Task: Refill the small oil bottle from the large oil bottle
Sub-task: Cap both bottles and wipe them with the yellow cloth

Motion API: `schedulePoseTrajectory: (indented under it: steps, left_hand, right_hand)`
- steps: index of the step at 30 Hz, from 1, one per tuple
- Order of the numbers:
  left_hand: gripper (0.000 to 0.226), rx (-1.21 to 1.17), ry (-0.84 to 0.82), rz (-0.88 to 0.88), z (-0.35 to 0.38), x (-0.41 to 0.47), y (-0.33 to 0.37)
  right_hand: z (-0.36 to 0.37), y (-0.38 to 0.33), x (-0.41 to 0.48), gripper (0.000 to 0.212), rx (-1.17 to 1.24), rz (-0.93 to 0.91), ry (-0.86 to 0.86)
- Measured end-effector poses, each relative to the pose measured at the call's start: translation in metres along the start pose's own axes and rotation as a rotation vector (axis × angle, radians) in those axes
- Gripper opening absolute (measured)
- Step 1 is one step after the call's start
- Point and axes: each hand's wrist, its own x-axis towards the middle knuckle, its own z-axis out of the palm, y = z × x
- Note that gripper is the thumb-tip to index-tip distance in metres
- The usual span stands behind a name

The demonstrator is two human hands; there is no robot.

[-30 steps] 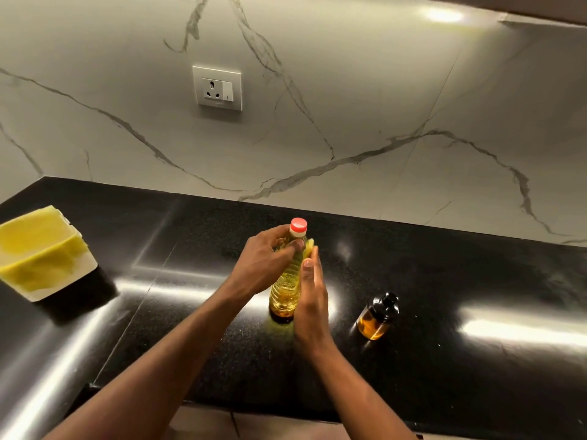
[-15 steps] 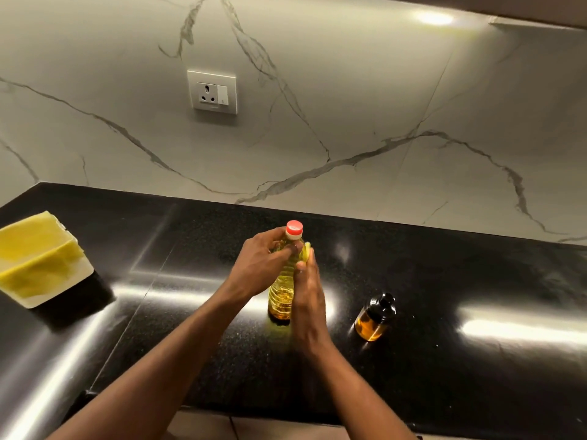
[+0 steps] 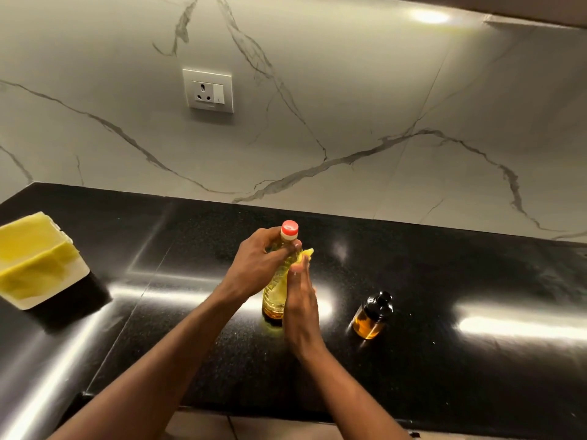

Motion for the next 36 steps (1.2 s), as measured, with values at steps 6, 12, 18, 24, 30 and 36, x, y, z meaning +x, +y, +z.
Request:
schedulePoseTrajectory:
  steps: [6,12,18,24,30,36]
  left_hand:
    - [0.027,-0.055,-0.032,0.037,-0.008,-0.002,0.002]
    - [0.027,0.004,-0.037,0.037,-0.008,-0.005,0.001]
    - [0.018,0.088,-0.001,0.089,-0.003,-0.005,0.0]
    - [0.032,0.058,-0.027,0.056,-0.006,-0.003,-0.001]
    - [0.021,0.007,-0.017,0.034,-0.002,-0.004,-0.001]
    - [0.029,-0.03,-0.102,0.037,-0.015,-0.003,0.001]
  right_hand:
    - [-0.012,-0.023,0.019,0.106,0.027,-0.168,0.04]
    - [-0.025,0.002,0.006,0.058,0.04,-0.162,0.155]
    - [-0.008,-0.01,-0.005,0.083,-0.02,-0.208,0.096]
    - [-0.023,-0.008,0.034,0.108,0.001,-0.052,-0.003]
    - [-0.005,0.009,-0.001,0.091,0.062,-0.025,-0.022]
    - [-0.017,-0.023,0.03,0.108,-0.004,-0.138,-0.054]
